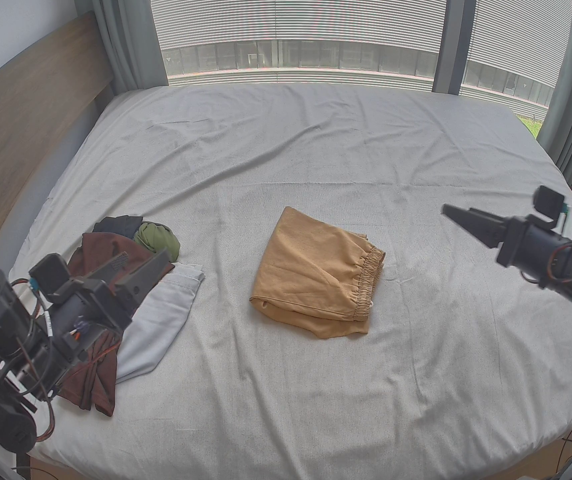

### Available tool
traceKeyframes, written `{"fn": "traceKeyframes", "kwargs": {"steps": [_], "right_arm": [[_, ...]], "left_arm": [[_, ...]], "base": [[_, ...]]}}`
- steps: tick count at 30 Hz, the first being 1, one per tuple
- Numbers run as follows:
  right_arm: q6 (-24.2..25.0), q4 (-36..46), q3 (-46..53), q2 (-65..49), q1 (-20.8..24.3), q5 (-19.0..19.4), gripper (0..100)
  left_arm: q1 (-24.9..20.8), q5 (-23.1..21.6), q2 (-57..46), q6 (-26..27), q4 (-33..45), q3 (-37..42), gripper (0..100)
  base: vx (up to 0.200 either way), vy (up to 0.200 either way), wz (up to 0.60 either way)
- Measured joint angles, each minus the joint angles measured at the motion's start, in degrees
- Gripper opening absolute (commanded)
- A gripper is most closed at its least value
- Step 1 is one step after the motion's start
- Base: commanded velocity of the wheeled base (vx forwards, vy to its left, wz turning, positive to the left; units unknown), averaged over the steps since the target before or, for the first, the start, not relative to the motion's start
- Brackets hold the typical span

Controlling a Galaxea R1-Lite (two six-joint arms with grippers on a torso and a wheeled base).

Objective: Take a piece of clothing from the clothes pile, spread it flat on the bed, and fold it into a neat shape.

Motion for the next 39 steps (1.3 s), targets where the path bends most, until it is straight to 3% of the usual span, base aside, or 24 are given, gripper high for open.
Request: {"fn": "traceKeyframes", "kwargs": {"steps": [7,13,29,36,39], "right_arm": [[-1.94,0.11,11.64,-18.93,-6.1,0.04,100],[-3.17,1.07,20.43,-31.94,-8.98,0.12,100],[-3.58,22.94,26.03,-59.76,-10.45,2.44,100],[-4.16,34.33,26.79,-71.61,-11.24,3.07,100],[-5.34,40.05,26.99,-76.59,-12.57,3.18,100]], "left_arm": [[0.3,0.66,-11.25,3.58,1.37,5.29,100],[2.4,0.96,-22.63,5.79,9.79,8.05,100],[9.02,0.94,-63.07,9.35,56.52,8.74,100],[15.21,0.77,-80.26,14.49,78.19,8.57,100],[17.04,0.82,-85.68,17.43,83.2,8.52,100]], "base": [[0.0,0.0,0.0],[0.0,0.0,0.0],[0.0,0.0,0.0],[0.0,0.0,0.0],[0.0,0.0,0.0]]}}
